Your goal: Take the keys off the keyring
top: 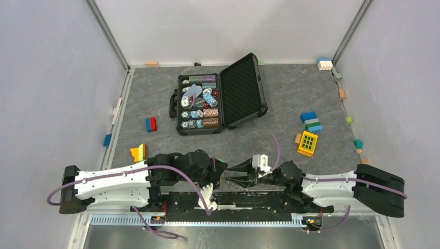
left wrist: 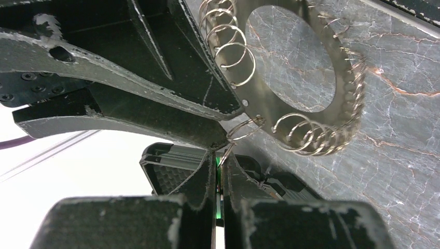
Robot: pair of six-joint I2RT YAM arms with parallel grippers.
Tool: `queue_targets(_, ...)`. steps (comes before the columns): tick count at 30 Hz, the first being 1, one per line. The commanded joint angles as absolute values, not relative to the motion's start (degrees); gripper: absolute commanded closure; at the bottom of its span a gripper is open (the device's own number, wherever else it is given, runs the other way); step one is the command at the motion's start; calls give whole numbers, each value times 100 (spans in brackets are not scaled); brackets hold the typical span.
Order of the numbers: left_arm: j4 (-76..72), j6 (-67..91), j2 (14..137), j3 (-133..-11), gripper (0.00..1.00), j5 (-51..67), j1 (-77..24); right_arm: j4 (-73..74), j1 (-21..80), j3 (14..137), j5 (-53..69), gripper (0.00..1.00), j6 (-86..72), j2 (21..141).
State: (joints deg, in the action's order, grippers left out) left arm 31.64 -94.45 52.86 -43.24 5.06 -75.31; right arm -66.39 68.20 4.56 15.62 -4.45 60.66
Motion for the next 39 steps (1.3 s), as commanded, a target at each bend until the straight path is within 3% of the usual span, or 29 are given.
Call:
queue_targets(1,3059,-9633,5229,-4367,98,615,-7541,-6979,6821,737,1775,57,-359,6268)
queue_targets(17,3059,-9639,5219,-4362,98,607,-7540,-7343,6820,958,2105,59,-537,6725)
queue_targets(23,3056,-9639,5205,-4359,98,564,-7539,-7392,6820,970,2280,64,-595,6793)
queue_targets(27,3059,-9633,5212,-4359,98,571,-7539,-7392,6820,968,2278,71,-603,6817)
queue_targets(34,3054,-9633,5219,-4359,98,545,-7537,-7139,6820,1016,2246,100,-573,6763)
queue_targets(39,3050,-9614,5207,-4359,98,536,-7539,-7128,6818,759,1926,100,-593,6380)
